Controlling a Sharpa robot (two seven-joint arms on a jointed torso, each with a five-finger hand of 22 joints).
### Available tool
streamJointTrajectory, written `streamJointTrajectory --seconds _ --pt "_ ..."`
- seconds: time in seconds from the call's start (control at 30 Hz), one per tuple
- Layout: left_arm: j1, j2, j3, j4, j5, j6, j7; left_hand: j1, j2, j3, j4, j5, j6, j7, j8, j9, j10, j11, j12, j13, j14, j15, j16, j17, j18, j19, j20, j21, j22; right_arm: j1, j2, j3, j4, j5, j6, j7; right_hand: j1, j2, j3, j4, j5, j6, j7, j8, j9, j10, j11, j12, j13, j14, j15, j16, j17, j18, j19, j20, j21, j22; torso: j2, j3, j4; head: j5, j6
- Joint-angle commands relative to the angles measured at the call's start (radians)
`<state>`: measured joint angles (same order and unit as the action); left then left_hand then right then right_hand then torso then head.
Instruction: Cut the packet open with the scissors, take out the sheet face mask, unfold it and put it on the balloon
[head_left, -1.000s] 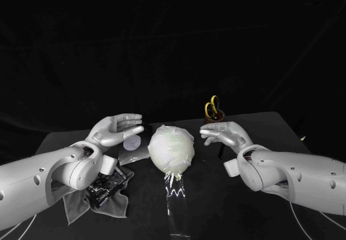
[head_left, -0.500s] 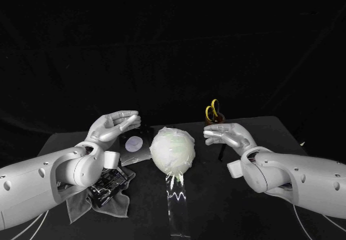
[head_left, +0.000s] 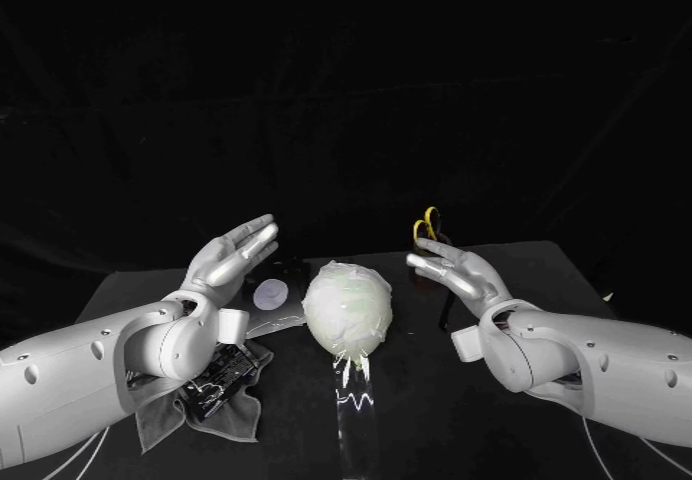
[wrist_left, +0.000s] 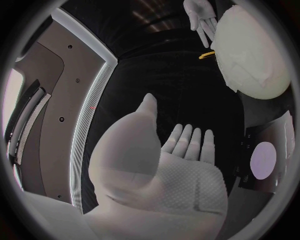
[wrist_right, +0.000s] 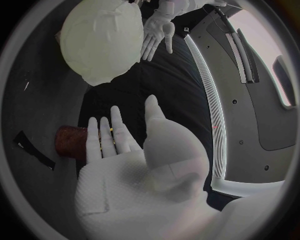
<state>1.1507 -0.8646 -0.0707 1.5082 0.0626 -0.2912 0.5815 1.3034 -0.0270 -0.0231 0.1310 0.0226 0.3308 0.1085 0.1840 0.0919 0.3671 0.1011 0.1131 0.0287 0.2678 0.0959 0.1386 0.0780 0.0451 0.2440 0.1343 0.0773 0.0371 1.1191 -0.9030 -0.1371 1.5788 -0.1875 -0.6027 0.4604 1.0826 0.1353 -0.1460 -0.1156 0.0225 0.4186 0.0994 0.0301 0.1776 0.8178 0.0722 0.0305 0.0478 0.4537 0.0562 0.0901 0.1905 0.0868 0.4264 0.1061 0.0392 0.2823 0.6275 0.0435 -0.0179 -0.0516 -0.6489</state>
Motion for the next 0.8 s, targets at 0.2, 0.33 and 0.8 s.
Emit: streamJointTrajectory --seconds 0.2,0.33,0.8 --pt "-0.029 0.026 0.021 0.020 -0.021 -0.149 -0.017 -0.578 0.027 0.023 -0.131 -0.023 -0.331 -0.108 -0.184 -0.092 -0.367 -0.101 -0.113 -0.029 -0.268 -0.096 -0.139 -0.078 -0.045 -0.244 -0.134 -0.077 -0.037 -0.047 0.086 0.094 -0.005 0.133 -0.119 0.044 -1.083 -0.135 0.146 0.116 -0.022 -0.419 -0.099 -0.030 -0.178 -0.818 -0.072 -0.030 -0.048 -0.454 -0.056 -0.090 -0.190 -0.087 -0.426 -0.106 -0.039 -0.282 -0.064 -0.0336 0.0139 0.039 0.037" --pt "-0.056 0.049 0.040 0.036 -0.037 -0.276 -0.034 -1.303 0.027 0.023 -0.131 -0.023 -0.331 -0.108 -0.184 -0.092 -0.367 -0.101 -0.113 -0.029 -0.268 -0.096 -0.139 -0.078 -0.045 -0.244 -0.134 -0.077 -0.037 -0.066 0.117 0.130 -0.008 0.179 -0.160 0.057 -1.083 -0.135 0.146 0.116 -0.022 -0.419 -0.099 -0.030 -0.178 -0.818 -0.072 -0.030 -0.048 -0.454 -0.056 -0.090 -0.190 -0.087 -0.426 -0.106 -0.039 -0.282 -0.082 -0.0427 0.0176 0.051 0.048" --pt "-0.101 0.085 0.071 0.062 -0.063 -0.479 -0.061 -1.303 0.027 0.023 -0.131 -0.023 -0.331 -0.108 -0.184 -0.092 -0.367 -0.101 -0.113 -0.029 -0.268 -0.096 -0.139 -0.078 -0.045 -0.244 -0.134 -0.077 -0.037 -0.069 0.123 0.137 -0.009 0.188 -0.167 0.060 -1.083 -0.135 0.146 0.116 -0.022 -0.419 -0.099 -0.030 -0.178 -0.818 -0.072 -0.030 -0.048 -0.454 -0.056 -0.090 -0.190 -0.087 -0.426 -0.106 -0.039 -0.282 -0.083 -0.0435 0.0179 0.052 0.049"
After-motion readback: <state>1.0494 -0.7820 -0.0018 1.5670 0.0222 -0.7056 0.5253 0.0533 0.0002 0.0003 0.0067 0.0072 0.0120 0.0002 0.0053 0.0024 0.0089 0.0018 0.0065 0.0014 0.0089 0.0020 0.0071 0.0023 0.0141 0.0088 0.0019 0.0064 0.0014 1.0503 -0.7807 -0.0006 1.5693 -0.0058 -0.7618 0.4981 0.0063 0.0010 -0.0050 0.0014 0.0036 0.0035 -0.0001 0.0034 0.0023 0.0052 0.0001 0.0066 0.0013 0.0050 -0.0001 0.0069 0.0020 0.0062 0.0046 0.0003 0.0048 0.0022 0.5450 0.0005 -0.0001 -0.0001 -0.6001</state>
